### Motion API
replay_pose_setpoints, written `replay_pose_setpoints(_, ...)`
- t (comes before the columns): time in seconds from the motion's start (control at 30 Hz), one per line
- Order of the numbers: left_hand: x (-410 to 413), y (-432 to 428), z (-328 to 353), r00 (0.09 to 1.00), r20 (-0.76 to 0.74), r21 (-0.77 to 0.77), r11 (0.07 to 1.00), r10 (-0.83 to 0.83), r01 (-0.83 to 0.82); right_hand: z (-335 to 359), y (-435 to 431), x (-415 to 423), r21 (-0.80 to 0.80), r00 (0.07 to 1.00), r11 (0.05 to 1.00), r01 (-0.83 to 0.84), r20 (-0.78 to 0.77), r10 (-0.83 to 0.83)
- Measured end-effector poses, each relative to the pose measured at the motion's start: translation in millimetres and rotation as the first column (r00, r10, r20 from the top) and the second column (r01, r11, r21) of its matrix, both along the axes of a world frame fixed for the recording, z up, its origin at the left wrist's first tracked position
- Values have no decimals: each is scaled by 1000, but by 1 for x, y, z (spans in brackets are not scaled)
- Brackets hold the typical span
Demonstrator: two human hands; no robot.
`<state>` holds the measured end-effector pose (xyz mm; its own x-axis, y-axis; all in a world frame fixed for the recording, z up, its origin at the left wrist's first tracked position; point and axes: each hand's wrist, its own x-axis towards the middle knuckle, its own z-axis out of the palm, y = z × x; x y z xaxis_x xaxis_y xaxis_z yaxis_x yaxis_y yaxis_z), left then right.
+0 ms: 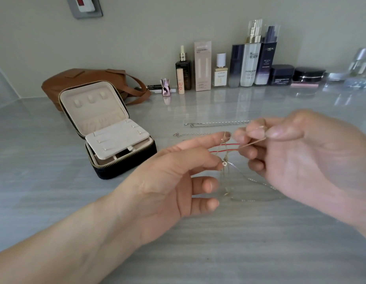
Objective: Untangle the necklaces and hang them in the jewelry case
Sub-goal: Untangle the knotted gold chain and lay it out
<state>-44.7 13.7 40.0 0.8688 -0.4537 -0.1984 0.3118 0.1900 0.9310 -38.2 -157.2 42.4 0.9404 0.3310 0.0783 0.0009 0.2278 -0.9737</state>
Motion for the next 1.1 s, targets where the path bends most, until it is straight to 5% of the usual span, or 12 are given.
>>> replay_pose_setpoints(0.2,3,6,0,997,-55,-54,998,-47,44,10,-15,-1,287,986,945,-157,-7,166)
replay_pose_setpoints(0.4,1,8,5,997,-43,-123,990,-72,66,5,-14,-9,-153,916,927,-343,164,366)
replay_pose_setpoints(0.53,0,9,7,997,-14,-142,987,-80,78,3,-6,-12,-327,959,942,-75,234,158)
replay_pose_setpoints(0.63,0,10,7,995,3,-148,984,-96,95,-6,-1,-8,-471,918,850,236,394,-36)
replay_pose_setpoints(1.1,3,11,7,988,142,48,997,-65,59,-7,7,-7,-443,938,883,156,345,7)
